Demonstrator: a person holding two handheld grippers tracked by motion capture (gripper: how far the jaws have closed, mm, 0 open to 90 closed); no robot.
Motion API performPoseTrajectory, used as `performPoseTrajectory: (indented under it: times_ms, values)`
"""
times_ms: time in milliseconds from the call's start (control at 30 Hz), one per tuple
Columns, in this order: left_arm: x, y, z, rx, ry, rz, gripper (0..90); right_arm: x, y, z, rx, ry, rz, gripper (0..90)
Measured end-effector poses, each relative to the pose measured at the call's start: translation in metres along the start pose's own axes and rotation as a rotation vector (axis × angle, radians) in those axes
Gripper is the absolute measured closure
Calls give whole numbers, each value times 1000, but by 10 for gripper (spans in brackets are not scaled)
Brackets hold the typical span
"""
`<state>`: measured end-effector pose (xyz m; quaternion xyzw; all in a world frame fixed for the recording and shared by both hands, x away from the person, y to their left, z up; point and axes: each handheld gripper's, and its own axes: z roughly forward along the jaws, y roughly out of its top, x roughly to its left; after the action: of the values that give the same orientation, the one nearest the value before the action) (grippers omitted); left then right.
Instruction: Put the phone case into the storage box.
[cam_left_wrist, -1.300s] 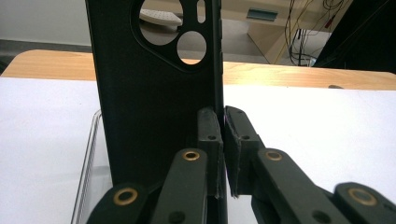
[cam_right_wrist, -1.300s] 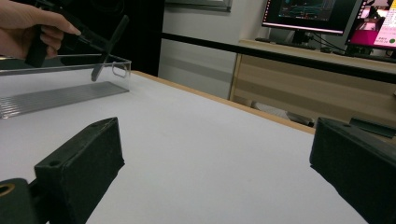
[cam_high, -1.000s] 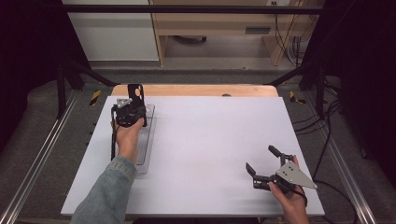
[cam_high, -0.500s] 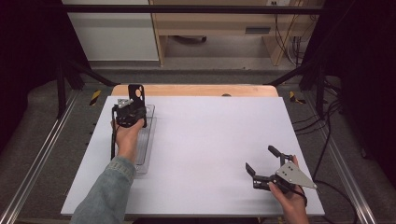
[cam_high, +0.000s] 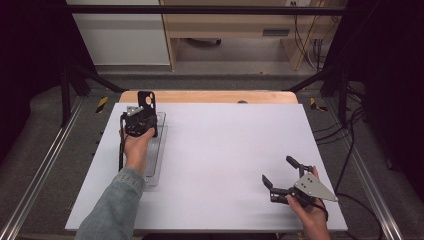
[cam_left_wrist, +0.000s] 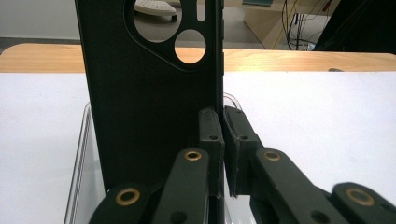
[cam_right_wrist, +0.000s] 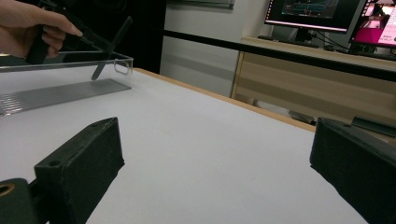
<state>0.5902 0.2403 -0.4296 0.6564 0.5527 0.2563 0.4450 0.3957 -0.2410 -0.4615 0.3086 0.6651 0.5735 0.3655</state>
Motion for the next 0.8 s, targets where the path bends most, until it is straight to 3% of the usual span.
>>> performPoseTrajectory:
  times_ms: [800]
  values:
    - [-2, -2, 4, 18, -13, 16, 866, 0, 0, 1, 3, 3, -1, 28]
